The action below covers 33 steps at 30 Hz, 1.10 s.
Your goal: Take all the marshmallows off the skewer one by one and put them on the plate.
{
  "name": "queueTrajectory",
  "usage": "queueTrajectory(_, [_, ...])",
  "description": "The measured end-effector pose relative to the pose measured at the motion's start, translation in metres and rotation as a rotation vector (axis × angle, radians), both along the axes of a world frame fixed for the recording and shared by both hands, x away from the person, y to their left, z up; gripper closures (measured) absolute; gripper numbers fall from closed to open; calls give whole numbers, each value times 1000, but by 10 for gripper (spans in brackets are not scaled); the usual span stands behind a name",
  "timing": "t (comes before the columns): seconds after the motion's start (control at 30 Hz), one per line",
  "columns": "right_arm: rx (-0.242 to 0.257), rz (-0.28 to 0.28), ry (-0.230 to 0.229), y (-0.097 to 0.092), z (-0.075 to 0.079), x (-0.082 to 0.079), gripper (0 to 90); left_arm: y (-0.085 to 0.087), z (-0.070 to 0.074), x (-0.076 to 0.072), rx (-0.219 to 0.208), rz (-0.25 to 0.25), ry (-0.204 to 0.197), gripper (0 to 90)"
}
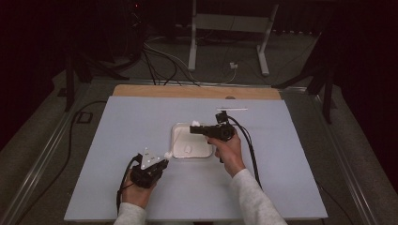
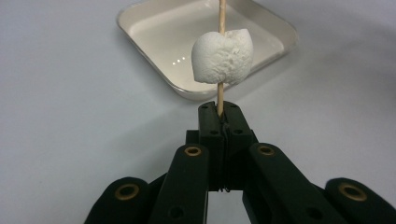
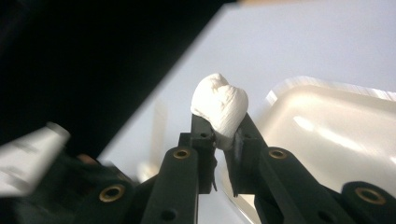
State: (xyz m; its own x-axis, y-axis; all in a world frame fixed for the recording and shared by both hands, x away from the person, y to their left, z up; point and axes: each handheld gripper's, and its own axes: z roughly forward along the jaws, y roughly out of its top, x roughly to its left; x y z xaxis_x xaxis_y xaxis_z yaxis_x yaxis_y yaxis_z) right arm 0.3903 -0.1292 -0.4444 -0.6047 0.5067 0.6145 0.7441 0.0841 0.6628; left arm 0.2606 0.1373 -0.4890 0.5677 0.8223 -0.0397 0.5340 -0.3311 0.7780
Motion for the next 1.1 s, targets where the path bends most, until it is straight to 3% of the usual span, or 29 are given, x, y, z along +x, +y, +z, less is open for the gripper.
queueTrajectory(0.07, [-77,-11,10,2,-8,0,826,0,0,0,-9,7,-1,900])
queueTrajectory(0.2, [-162,-11,67,8,-23,1,772,-3,2,1,-16,1,-8,900])
queueTrajectory(0.43, [-176,-21,120,7,-28,3,579,-4,1,3,-34,2,-4,900])
queueTrajectory(0.6, [-155,-31,128,2,-30,2,496,-4,0,5,-37,3,6,900])
queueTrajectory(0.8, [-101,9,111,2,-27,-5,371,-7,-1,7,-50,7,11,900])
queueTrajectory(1.1, [-5,112,78,25,-20,-27,379,-13,2,9,-81,3,4,900])
